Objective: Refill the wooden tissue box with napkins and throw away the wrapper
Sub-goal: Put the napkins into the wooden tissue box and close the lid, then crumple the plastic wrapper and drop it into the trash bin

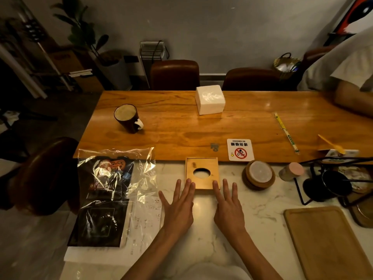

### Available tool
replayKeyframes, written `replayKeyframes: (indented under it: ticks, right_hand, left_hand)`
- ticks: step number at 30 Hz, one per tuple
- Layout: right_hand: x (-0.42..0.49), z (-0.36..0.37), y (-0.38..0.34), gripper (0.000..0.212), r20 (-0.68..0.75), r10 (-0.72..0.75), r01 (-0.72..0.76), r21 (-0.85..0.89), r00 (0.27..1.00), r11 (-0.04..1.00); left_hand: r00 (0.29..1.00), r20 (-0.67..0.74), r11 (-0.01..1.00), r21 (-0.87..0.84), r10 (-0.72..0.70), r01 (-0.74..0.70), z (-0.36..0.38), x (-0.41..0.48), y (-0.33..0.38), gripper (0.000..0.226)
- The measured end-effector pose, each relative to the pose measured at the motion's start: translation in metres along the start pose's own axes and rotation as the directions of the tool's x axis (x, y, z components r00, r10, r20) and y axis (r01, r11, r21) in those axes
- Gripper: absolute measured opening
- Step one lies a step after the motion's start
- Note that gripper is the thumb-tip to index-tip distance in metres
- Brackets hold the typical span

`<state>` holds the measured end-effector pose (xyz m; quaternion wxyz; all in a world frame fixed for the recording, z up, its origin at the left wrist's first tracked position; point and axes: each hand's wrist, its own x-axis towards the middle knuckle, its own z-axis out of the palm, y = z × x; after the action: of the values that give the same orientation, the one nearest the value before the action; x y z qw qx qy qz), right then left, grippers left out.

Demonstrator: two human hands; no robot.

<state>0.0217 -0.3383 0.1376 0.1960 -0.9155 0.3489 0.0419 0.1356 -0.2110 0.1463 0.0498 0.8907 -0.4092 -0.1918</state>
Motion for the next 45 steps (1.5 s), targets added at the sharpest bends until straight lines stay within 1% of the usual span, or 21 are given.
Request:
replayKeyframes:
  ticks: [3, 7, 10, 12, 16, 20, 23, 24, 26, 28, 30, 32, 33, 35, 36, 37, 38, 40, 41, 43, 45]
  right_hand:
    - [-0.001, -0.002, 0.001, 0.084, 0.002, 0.023, -0.023, -0.004, 1.000, 1.000]
    - [0.000, -0.007, -0.001, 0.074, -0.005, 0.037, -0.037, -0.026, 0.999, 0.999]
    - [-0.001, -0.009, -0.001, 0.071, 0.042, 0.045, -0.042, -0.065, 0.998, 0.997]
    - [-0.002, -0.008, -0.002, 0.075, 0.065, 0.015, -0.009, -0.095, 0.998, 0.995]
    - [0.000, -0.005, -0.003, 0.078, 0.089, -0.137, 0.149, -0.149, 0.987, 0.978]
    - [0.006, 0.000, 0.004, 0.074, 0.151, -0.142, 0.163, -0.140, 0.978, 0.977]
    - [0.006, 0.001, 0.002, 0.070, 0.191, -0.133, 0.152, -0.090, 0.973, 0.984]
    - [0.006, -0.002, 0.001, 0.069, 0.209, -0.131, 0.149, -0.071, 0.969, 0.986]
    - [0.011, -0.013, -0.002, 0.066, 0.271, -0.124, 0.122, 0.024, 0.955, 0.992]
    - [0.015, -0.031, -0.008, 0.060, 0.312, -0.128, 0.089, 0.135, 0.941, 0.987]
    - [0.014, -0.045, -0.017, 0.052, 0.208, -0.142, 0.095, 0.223, 0.968, 0.970]
    - [0.007, -0.049, -0.033, 0.042, 0.022, -0.115, 0.096, 0.409, 0.993, 0.907]
    - [0.003, -0.048, -0.045, 0.036, -0.022, -0.080, 0.080, 0.517, 0.997, 0.852]
    - [0.002, -0.040, -0.076, 0.030, 0.041, -0.041, 0.003, 0.670, 0.998, 0.742]
    - [0.005, -0.031, -0.095, 0.030, 0.106, -0.037, -0.050, 0.709, 0.994, 0.703]
    - [0.010, -0.022, -0.110, 0.031, 0.169, -0.028, -0.104, 0.720, 0.985, 0.686]
    - [0.016, -0.011, -0.122, 0.034, 0.219, -0.008, -0.154, 0.713, 0.976, 0.684]
    - [0.028, 0.013, -0.151, 0.042, 0.294, 0.060, -0.261, 0.714, 0.954, 0.650]
    - [0.034, 0.024, -0.163, 0.046, 0.335, 0.097, -0.322, 0.724, 0.937, 0.610]
    - [0.043, 0.040, -0.181, 0.054, 0.398, 0.151, -0.411, 0.721, 0.905, 0.558]
    - [0.050, 0.051, -0.189, 0.057, 0.420, 0.185, -0.445, 0.693, 0.889, 0.567]
  left_hand:
    - [1.000, -0.009, 1.000, 0.015, -0.006, 0.007, 0.002, -0.001, 0.003, 0.069]
    - [1.000, 0.004, 0.999, 0.023, -0.025, 0.025, 0.003, 0.000, 0.007, 0.068]
    - [0.998, -0.005, 0.997, 0.035, -0.067, 0.067, 0.002, 0.000, 0.015, 0.069]
    - [0.995, -0.015, 0.993, 0.057, -0.098, 0.099, 0.001, -0.001, 0.023, 0.074]
    - [0.993, 0.010, 0.993, 0.044, -0.114, 0.114, 0.001, 0.004, 0.029, 0.084]
    - [0.989, 0.057, 0.990, 0.017, -0.139, 0.138, 0.001, 0.006, 0.027, 0.088]
    - [0.987, 0.086, 0.988, -0.055, -0.138, 0.143, 0.002, 0.007, 0.023, 0.086]
    - [0.988, 0.092, 0.984, -0.115, -0.126, 0.137, 0.000, 0.007, 0.020, 0.084]
    - [0.993, 0.084, 0.937, -0.332, -0.089, 0.112, -0.011, 0.004, 0.012, 0.076]
    - [0.994, -0.028, 0.842, -0.535, -0.104, 0.073, -0.025, -0.006, -0.002, 0.062]
    - [0.947, -0.213, 0.756, -0.654, -0.240, 0.044, -0.039, -0.026, -0.028, 0.051]
    - [0.824, -0.398, 0.713, -0.701, -0.403, 0.010, -0.054, -0.053, -0.070, 0.047]
    - [0.745, -0.473, 0.716, -0.698, -0.471, 0.010, -0.061, -0.065, -0.096, 0.047]
    - [0.600, -0.541, 0.735, -0.668, -0.589, 0.119, -0.074, -0.086, -0.152, 0.051]
    - [0.564, -0.524, 0.721, -0.662, -0.639, 0.202, -0.081, -0.094, -0.183, 0.055]
    - [0.569, -0.461, 0.688, -0.670, -0.681, 0.279, -0.086, -0.098, -0.207, 0.061]
    - [0.614, -0.352, 0.633, -0.703, -0.706, 0.325, -0.087, -0.099, -0.225, 0.065]
    - [0.741, -0.113, 0.513, -0.790, -0.662, 0.337, -0.087, -0.097, -0.258, 0.061]
    - [0.785, -0.044, 0.483, -0.810, -0.618, 0.334, -0.086, -0.094, -0.270, 0.051]
    - [0.834, 0.006, 0.491, -0.807, -0.551, 0.330, -0.084, -0.088, -0.288, 0.026]
    - [0.866, 0.038, 0.494, -0.808, -0.498, 0.320, -0.082, -0.084, -0.296, 0.006]
